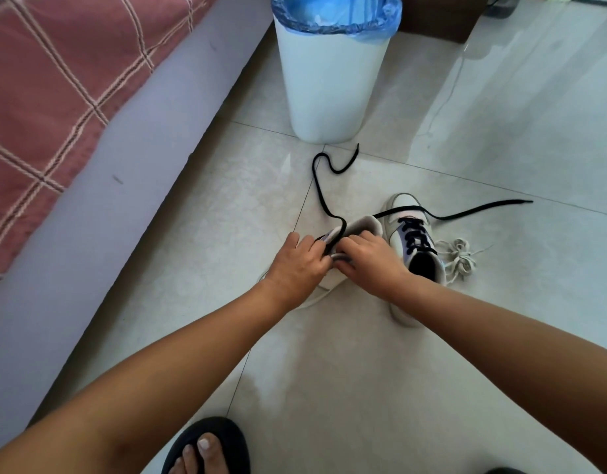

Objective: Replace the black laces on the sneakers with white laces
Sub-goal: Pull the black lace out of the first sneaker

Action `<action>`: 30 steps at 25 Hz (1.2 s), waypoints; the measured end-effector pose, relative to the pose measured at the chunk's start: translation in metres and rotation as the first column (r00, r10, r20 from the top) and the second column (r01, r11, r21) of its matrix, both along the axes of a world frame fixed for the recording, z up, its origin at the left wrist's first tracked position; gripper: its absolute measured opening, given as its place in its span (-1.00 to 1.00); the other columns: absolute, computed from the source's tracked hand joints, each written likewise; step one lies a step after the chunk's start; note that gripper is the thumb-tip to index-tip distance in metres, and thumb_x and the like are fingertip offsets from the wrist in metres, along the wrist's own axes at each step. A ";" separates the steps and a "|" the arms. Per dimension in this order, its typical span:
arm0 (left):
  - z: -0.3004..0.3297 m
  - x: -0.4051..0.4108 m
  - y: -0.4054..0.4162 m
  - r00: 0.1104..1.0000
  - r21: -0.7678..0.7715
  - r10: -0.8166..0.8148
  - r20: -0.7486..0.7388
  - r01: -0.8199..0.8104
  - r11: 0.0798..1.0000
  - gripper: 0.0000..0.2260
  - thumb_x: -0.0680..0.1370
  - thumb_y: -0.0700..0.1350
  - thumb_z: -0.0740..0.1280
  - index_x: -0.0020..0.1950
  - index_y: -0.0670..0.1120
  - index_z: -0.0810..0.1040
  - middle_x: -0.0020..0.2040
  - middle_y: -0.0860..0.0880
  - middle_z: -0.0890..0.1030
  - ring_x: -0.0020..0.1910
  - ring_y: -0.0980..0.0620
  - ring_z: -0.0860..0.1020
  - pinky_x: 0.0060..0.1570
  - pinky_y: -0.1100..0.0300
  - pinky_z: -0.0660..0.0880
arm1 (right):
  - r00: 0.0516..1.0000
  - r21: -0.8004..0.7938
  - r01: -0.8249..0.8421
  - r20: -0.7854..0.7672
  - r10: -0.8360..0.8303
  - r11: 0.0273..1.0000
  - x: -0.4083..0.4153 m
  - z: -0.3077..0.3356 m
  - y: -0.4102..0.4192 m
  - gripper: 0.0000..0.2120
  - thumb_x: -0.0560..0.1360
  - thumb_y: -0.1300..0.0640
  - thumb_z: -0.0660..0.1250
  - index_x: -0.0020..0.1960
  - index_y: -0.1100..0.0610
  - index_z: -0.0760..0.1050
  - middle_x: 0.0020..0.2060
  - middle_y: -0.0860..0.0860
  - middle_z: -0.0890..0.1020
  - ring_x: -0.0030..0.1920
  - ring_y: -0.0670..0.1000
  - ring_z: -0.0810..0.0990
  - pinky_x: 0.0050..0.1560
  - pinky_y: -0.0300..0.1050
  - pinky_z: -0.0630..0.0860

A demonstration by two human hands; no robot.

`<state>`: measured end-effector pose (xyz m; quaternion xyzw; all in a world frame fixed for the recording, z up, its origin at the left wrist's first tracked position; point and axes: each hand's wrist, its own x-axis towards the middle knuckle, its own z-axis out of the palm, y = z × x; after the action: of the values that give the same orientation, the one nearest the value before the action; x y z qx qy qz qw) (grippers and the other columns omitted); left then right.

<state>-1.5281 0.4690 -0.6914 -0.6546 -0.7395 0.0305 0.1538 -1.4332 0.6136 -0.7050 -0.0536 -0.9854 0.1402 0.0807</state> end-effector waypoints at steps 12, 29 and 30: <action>-0.007 0.000 0.005 0.994 0.118 -0.042 0.104 0.029 0.993 -0.79 0.39 -0.01 0.38 -0.32 -0.12 0.51 -0.27 -0.08 0.50 -0.31 -0.06 0.44 -0.25 0.10 0.24 | 0.993 -0.020 0.030 -0.118 -0.032 0.999 0.007 -0.009 -0.003 -0.76 0.37 0.03 0.21 -0.31 0.21 0.45 -0.43 0.09 0.57 -0.44 0.16 0.51 -0.47 -0.06 0.46; -0.005 -0.048 -0.041 0.985 0.143 -0.163 0.054 0.154 0.978 -0.83 0.50 -0.01 0.29 -0.17 -0.10 0.47 -0.19 -0.11 0.52 -0.20 -0.11 0.47 -0.16 0.09 0.29 | 0.993 -0.009 0.117 0.025 -0.117 0.993 0.009 -0.002 -0.002 -0.82 0.37 0.14 0.38 -0.23 0.24 0.46 -0.36 0.17 0.57 -0.35 0.21 0.53 -0.38 0.03 0.45; -0.004 -0.035 -0.028 0.990 0.108 -0.141 0.026 0.137 0.985 -0.79 0.49 0.03 0.29 -0.18 -0.11 0.48 -0.21 -0.10 0.52 -0.21 -0.10 0.47 -0.16 0.08 0.29 | 0.994 0.011 0.110 0.026 -0.110 0.994 0.009 -0.001 -0.004 -0.82 0.36 0.11 0.36 -0.26 0.23 0.45 -0.39 0.14 0.57 -0.39 0.19 0.52 -0.43 -0.01 0.44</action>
<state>-1.5634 0.4407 -0.6959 -0.6958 -0.6952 -0.0306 0.1777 -1.4246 0.6093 -0.7062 -0.1092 -0.9826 0.1303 0.0753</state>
